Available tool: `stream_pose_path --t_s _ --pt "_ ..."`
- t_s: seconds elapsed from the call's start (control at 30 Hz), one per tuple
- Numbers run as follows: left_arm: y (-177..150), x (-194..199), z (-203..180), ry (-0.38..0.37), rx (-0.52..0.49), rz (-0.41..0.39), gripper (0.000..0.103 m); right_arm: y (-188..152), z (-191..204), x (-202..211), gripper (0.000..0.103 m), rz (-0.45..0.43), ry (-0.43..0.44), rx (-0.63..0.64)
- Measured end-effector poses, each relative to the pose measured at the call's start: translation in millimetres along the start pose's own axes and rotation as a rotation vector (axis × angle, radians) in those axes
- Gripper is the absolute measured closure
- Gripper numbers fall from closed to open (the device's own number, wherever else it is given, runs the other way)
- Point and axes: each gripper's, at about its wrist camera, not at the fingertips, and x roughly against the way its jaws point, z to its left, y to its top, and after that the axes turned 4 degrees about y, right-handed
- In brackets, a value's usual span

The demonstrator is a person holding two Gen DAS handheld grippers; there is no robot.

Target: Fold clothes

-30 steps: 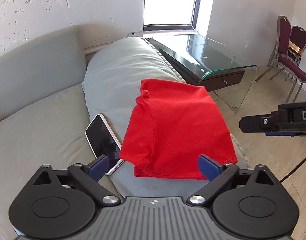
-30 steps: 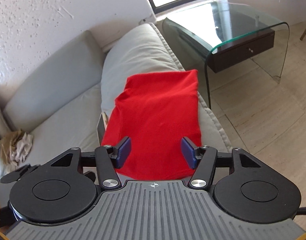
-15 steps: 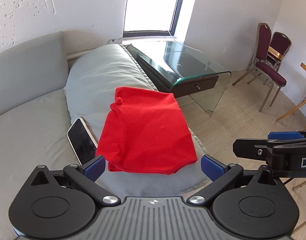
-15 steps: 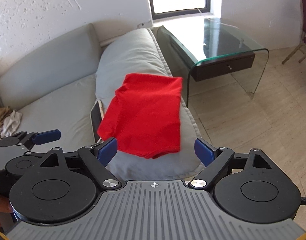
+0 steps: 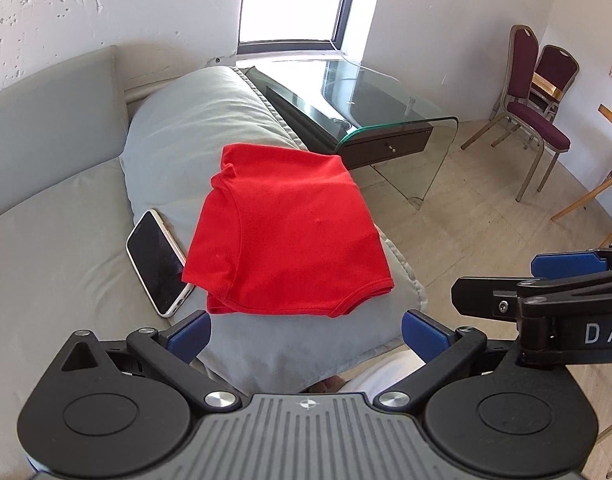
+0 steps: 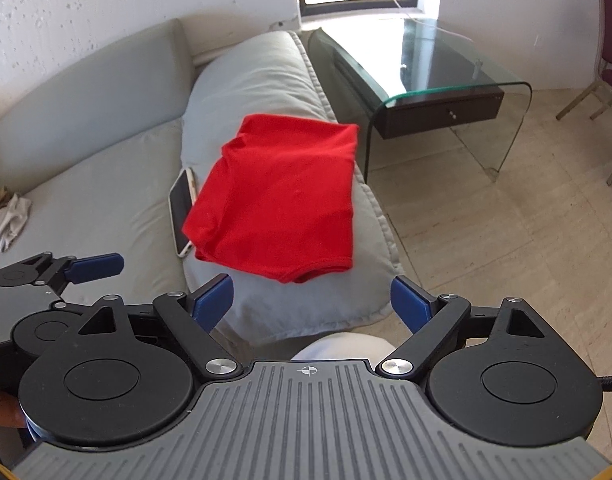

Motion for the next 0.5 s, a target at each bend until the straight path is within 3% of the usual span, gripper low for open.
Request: stream_pose_path --t_s 0.5 --pt "-0.4 -12.4 -1.4 0.004 -0.001 0.022 0.001 -3.2 -6.9 -9.2 0.013 0.019 0.012 -0.023"
